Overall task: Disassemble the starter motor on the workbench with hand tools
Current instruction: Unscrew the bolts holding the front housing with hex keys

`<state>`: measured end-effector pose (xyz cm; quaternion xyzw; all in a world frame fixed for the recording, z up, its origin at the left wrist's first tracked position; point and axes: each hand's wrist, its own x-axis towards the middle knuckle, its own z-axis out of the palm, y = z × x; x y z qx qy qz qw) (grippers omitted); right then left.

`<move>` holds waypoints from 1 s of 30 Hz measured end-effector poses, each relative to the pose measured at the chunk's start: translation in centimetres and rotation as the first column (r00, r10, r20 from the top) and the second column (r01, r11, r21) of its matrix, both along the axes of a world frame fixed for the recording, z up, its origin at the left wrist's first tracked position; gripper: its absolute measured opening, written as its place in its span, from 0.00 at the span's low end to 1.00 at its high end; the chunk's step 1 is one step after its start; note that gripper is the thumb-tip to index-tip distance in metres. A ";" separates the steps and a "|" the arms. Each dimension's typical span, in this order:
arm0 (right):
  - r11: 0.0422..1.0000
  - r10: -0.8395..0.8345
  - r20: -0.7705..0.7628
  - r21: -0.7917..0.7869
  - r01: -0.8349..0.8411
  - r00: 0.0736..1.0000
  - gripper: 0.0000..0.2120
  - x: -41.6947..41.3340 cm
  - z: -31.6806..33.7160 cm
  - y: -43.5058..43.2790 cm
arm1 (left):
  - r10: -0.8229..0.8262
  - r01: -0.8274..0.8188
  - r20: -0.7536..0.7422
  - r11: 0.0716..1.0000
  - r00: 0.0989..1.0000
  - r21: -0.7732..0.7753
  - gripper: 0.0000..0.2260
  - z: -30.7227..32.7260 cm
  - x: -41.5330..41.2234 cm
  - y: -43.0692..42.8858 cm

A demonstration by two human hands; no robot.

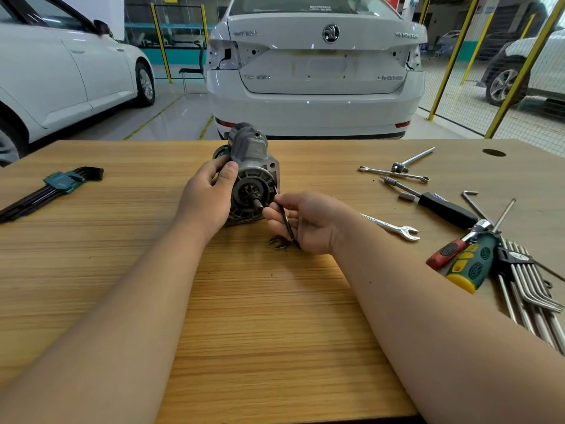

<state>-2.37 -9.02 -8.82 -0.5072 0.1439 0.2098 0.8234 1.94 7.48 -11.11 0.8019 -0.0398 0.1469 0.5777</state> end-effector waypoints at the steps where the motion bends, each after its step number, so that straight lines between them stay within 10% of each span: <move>1: 1.000 0.012 0.002 -0.021 -0.012 1.000 0.07 0.1 0.0 0.0 | 0.002 -0.002 0.001 1.000 1.000 0.000 0.18 0.0 -0.1 0.0; 18: 0.978 -0.025 0.019 -0.205 0.028 1.000 0.07 1.2 -0.4 0.7 | 0.015 -0.014 -0.007 0.999 1.000 0.049 0.18 0.5 -0.8 -0.2; 24: 0.982 -0.021 0.019 -0.187 0.024 1.000 0.08 1.6 -0.6 0.7 | 0.133 -0.305 0.480 0.904 0.867 0.300 0.04 2.8 -2.6 -1.2; 30: 0.982 0.037 0.052 -0.189 -0.027 0.998 0.07 1.6 -0.9 0.9 | -0.057 0.013 0.064 0.835 0.996 0.550 0.07 1.9 -5.4 -2.6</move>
